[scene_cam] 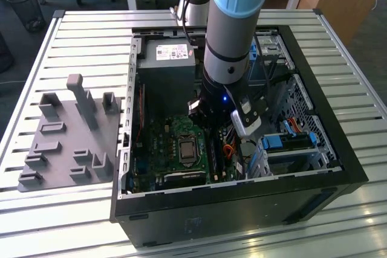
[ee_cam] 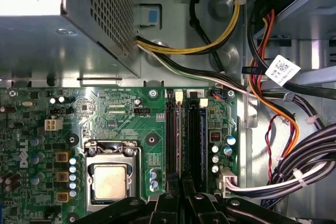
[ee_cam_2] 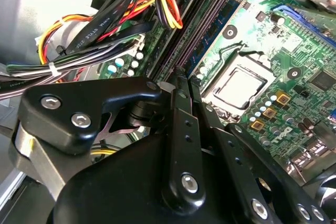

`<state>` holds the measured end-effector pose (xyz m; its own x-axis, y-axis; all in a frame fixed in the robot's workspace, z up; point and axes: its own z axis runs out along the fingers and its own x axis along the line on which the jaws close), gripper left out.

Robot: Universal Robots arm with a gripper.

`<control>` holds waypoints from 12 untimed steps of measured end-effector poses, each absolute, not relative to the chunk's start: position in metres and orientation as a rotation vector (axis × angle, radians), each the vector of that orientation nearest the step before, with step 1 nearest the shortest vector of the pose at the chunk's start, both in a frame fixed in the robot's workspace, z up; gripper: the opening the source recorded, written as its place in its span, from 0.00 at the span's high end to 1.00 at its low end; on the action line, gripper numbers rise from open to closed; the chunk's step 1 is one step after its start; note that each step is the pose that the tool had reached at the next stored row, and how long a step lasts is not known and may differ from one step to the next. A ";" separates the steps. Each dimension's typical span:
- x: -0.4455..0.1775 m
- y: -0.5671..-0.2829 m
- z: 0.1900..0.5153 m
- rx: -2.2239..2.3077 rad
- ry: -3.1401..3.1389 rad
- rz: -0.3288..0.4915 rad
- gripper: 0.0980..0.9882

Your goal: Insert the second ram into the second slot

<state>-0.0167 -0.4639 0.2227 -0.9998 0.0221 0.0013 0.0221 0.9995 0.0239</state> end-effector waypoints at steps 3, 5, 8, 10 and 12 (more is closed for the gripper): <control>-0.017 -0.464 0.222 -0.037 -3.140 -0.037 0.96; -0.017 -0.464 0.221 -0.039 -3.140 -0.038 0.96; -0.017 -0.464 0.220 -0.041 -3.140 -0.037 0.96; -0.017 -0.464 0.219 -0.042 -3.140 -0.037 0.96; -0.017 -0.464 0.219 -0.043 -3.140 -0.037 0.96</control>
<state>-0.0167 -0.4639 0.2187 -0.9996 0.0271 0.0014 0.0271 0.9994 0.0236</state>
